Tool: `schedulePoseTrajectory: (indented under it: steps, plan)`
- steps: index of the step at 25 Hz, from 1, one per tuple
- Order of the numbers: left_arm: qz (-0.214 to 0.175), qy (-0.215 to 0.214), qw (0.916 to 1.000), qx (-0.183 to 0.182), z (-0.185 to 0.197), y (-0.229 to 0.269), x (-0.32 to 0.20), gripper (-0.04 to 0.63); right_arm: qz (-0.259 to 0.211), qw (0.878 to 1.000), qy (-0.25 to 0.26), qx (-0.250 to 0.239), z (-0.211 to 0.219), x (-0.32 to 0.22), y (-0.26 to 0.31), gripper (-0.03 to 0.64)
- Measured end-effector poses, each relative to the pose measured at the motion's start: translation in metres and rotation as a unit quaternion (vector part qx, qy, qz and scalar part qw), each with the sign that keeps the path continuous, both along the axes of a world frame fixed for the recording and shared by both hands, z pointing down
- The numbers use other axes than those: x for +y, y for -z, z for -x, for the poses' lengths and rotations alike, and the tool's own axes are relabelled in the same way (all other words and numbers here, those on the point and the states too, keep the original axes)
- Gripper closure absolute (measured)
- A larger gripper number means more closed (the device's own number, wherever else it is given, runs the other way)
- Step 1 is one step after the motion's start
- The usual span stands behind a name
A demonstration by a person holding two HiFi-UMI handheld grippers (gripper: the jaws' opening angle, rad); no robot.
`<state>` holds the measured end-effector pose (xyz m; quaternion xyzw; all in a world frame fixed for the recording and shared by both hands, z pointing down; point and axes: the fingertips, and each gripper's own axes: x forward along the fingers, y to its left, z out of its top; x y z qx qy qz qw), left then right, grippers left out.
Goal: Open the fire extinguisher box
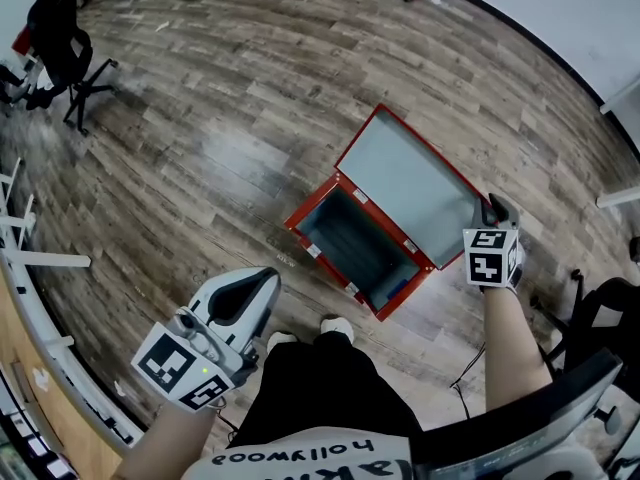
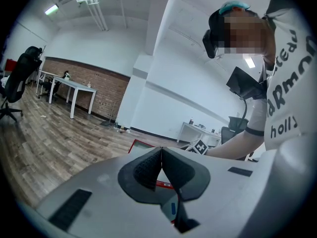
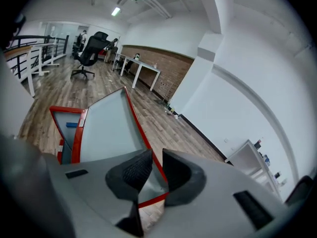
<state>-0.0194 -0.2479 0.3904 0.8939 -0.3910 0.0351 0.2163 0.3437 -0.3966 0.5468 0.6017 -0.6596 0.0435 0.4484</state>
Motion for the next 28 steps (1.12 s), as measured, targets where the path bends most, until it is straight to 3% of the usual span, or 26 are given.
schedulePoseTrajectory:
  steps: [5,9,11,18,28]
  plan:
    - [-0.009,-0.005,0.9999,0.012,-0.004,0.015,-0.003,0.589,-0.035,0.999,-0.019,-0.028,-0.003,0.008,0.034,0.554]
    - [-0.025,-0.026,0.9992,0.02,-0.013,0.034,0.0,0.589,-0.049,0.993,-0.016,-0.105,0.013,0.038,0.07,0.557]
    - [-0.034,-0.038,0.9984,0.025,-0.017,0.044,0.004,0.589,-0.051,0.987,-0.001,-0.15,0.03,0.061,0.087,0.565]
    - [-0.062,-0.086,0.9936,0.039,-0.015,0.078,0.026,0.589,-0.09,0.967,0.029,-0.235,0.103,0.135,0.157,0.566]
    - [-0.106,-0.16,0.9798,0.056,0.024,0.134,0.087,0.589,-0.13,0.947,0.076,-0.283,0.21,0.241,0.237,0.566]
